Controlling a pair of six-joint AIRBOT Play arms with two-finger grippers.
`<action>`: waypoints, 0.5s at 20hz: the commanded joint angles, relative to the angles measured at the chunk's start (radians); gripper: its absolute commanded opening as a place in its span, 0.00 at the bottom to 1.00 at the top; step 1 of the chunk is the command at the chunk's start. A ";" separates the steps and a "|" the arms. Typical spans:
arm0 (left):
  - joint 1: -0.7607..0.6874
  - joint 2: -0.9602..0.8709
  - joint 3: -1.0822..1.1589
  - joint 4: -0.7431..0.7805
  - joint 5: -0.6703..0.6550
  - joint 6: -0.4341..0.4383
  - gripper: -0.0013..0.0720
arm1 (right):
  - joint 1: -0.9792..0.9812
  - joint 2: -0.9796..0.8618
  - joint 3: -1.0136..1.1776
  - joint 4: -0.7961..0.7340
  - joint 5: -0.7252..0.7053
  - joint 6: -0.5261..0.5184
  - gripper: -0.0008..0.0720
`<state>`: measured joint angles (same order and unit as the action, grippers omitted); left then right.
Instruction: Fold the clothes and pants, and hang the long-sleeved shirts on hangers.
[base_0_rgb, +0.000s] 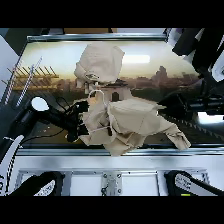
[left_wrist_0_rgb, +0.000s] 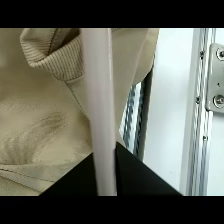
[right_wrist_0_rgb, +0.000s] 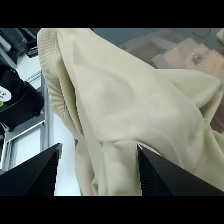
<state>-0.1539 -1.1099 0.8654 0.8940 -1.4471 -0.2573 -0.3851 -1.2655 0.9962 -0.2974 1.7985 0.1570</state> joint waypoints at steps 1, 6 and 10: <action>0.000 -0.001 0.001 0.000 0.000 -0.001 0.04 | 0.040 -0.072 -0.036 0.011 0.008 -0.084 0.72; 0.000 -0.001 0.001 0.000 0.000 -0.001 0.04 | 0.175 -0.123 -0.036 0.011 0.003 -0.128 0.72; 0.000 -0.001 0.001 0.000 -0.001 -0.001 0.04 | 0.238 -0.123 -0.036 0.010 -0.021 -0.128 0.72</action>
<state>-0.1539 -1.1099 0.8654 0.8955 -1.4502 -0.2569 -0.1932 -1.3815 0.9607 -0.2871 1.7908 0.0402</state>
